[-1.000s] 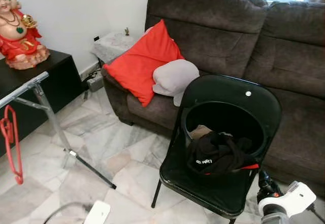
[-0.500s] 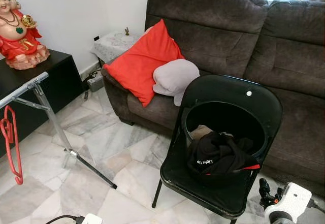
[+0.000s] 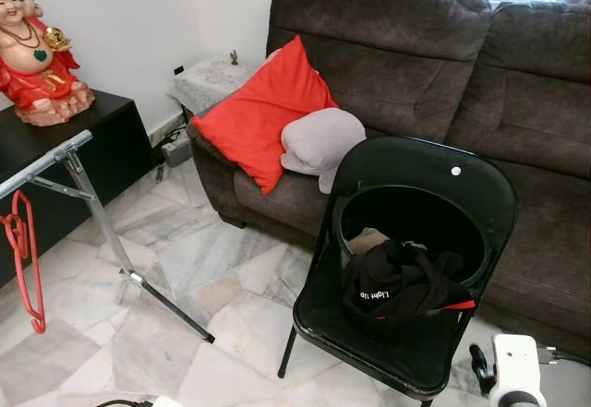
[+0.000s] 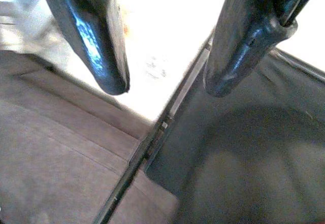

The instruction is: Hang hanger

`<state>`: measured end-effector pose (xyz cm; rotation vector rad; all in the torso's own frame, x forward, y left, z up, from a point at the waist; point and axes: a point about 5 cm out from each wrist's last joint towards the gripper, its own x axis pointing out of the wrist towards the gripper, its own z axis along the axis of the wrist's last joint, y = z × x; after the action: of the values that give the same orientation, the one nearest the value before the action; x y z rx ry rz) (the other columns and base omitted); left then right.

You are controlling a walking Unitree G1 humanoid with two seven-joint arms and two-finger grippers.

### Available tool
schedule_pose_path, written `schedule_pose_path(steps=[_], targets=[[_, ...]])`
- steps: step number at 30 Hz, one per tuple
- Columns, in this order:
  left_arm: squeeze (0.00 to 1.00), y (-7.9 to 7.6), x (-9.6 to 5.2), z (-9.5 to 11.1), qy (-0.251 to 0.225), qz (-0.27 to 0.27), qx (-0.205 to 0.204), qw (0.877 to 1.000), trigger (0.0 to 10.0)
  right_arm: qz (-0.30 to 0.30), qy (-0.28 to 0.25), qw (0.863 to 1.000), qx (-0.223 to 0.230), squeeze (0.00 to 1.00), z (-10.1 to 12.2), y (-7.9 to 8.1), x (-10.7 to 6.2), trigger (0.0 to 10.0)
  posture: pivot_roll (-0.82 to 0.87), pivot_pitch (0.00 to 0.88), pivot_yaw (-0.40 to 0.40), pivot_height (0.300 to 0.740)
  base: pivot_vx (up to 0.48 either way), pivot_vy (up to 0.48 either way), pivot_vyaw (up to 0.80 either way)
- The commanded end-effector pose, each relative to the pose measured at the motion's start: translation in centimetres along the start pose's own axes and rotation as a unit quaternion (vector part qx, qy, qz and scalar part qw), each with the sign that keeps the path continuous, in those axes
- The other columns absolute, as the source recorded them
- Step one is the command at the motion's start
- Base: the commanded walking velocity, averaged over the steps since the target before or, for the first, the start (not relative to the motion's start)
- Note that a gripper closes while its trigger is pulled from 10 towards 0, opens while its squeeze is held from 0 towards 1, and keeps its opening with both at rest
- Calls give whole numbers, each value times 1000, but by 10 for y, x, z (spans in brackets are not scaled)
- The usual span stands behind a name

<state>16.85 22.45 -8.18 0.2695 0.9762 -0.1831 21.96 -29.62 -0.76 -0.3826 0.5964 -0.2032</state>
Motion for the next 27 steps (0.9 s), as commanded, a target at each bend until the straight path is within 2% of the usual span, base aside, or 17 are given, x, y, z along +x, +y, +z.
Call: schedule_pose_path(steps=[1,4,5,9,11,12,14,15,16,17,19,20,21,25,26,27], targets=[[0,2,-2,-7,17,0,4,1000,10000,5,3,1000,-30,0,2,1,2,10000,51,35,47,740,0,0,0],[0,3,-2,-7,18,0,4,1000,10000,-1,-1,998,-55,0,5,-5,3,10000,50,38,48,740,0,0,0],[0,5,-2,-7,18,0,4,1000,10000,-15,-9,998,-64,0,12,-12,6,10000,49,38,49,740,0,0,0],[0,5,-2,-7,15,-3,4,1000,10000,-34,-25,997,-58,0,20,-19,8,10000,49,38,49,740,0,0,0],[0,0,-1,-5,13,-6,5,1000,10000,-26,-52,997,47,0,28,-16,10,10000,50,38,48,740,0,0,0],[0,0,-1,-5,13,-6,5,1000,10000,-22,-65,992,108,0,32,-14,10,10000,51,40,48,740,0,0,0],[0,2,-2,-8,15,-4,4,1000,10000,-4,-92,969,231,0,38,-8,10,10000,51,40,48,740,0,0,0],[0,9,-7,-18,22,0,3,1000,10000,22,-107,945,308,0,39,1,9,10000,57,41,49,740,0,0,0],[0,9,-7,-18,22,0,3,1000,10000,22,-107,945,308,0,39,1,9,10000,57,41,49,740,0,0,0],[0,13,-9,-22,26,3,2,1000,10000,34,-110,937,330,0,39,6,8,10000,57,41,49,740,0,0,0],[0,20,-12,-26,30,7,1,1000,10000,50,-107,929,350,0,35,14,7,10000,61,42,52,740,0,0,0],[0,17,-11,-25,29,6,1,1000,10000,55,-105,926,360,0,33,17,6,10000,61,42,52,740,0,0,0],[0,17,-11,-25,29,6,1,1000,10000,55,-105,926,360,0,33,17,6,10000,61,42,52,740,0,0,0],[0,15,-9,-22,29,6,3,1000,10000,64,-105,904,410,0,26,18,5,10000,64,44,60,740,0,0,0],[0,15,-9,-22,29,6,3,1000,10000,64,-105,904,410,0,26,18,5,10000,64,44,60,740,0,0,0],[0,17,-10,-24,31,7,3,999,10000,69,-112,895,426,0,27,17,5,10000,61,45,63,740,0,0,0]])
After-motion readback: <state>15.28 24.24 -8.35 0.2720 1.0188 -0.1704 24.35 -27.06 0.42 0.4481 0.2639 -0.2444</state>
